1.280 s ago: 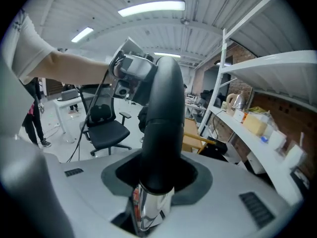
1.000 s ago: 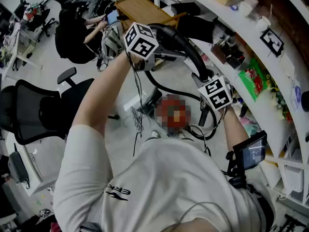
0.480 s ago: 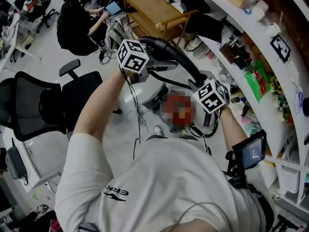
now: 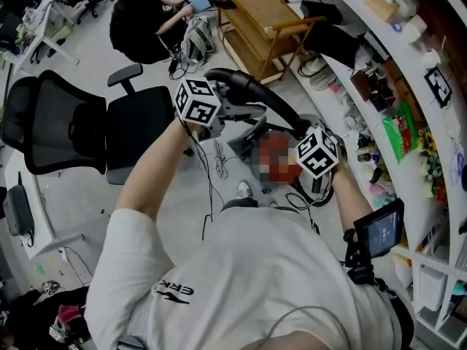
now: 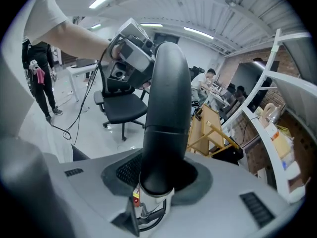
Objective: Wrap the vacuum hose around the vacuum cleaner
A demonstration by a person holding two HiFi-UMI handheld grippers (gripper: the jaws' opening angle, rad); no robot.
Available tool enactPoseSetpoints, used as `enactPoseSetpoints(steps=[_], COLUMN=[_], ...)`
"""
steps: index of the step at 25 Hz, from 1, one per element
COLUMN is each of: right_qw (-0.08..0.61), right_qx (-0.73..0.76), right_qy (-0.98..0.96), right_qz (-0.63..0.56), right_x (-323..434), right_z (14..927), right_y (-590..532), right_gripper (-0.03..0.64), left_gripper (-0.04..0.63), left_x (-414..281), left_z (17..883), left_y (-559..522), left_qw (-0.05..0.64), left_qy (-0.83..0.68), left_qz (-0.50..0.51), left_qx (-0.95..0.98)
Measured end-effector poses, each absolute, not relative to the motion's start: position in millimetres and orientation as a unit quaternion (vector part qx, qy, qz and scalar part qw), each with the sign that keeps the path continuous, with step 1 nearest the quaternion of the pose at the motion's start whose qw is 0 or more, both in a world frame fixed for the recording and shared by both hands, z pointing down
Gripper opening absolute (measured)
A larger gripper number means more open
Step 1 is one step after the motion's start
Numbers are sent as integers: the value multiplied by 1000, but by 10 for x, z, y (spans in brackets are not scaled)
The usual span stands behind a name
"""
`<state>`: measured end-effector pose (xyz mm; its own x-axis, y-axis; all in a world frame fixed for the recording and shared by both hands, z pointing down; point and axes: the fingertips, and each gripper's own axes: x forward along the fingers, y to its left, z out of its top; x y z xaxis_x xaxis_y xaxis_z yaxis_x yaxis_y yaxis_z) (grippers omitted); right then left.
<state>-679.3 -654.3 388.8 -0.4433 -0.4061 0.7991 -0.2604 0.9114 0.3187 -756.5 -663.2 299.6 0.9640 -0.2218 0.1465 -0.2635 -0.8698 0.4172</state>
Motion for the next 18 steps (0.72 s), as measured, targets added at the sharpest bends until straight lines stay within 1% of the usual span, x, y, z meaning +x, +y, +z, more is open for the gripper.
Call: enactPoseSetpoints(steps=[5, 9, 10, 11, 12, 18], right_qw=[485, 481, 479, 478, 478, 477], right_qx=[174, 158, 154, 151, 150, 144], right_qy=[-854, -859, -860, -861, -861, -860], right_qz=[-75, -81, -84, -88, -93, -111], right_x=[-6699, -6561, -6518, -6471, -6424, -6186], right_z=[3961, 4022, 4040, 4053, 4061, 4088], right_y=[-6096, -5751, -5664, -5577, -5491, -4995], right_gripper=[143, 143, 143, 141, 141, 141], left_gripper=[153, 155, 176, 215, 224, 224], left_x=[-7503, -7346, -7298, -7246, -7197, -6978], left_z=[2974, 2976, 2958, 2937, 2921, 2922], left_y=[-6198, -5781, -5661, -5544, -5441, -5049], left_qw=[223, 231, 237, 244, 248, 274], left_qy=[-173, -182, -178, -174, -174, -229], left_qz=[15, -4, -17, -30, -42, -103], left_qx=[959, 956, 955, 954, 952, 928])
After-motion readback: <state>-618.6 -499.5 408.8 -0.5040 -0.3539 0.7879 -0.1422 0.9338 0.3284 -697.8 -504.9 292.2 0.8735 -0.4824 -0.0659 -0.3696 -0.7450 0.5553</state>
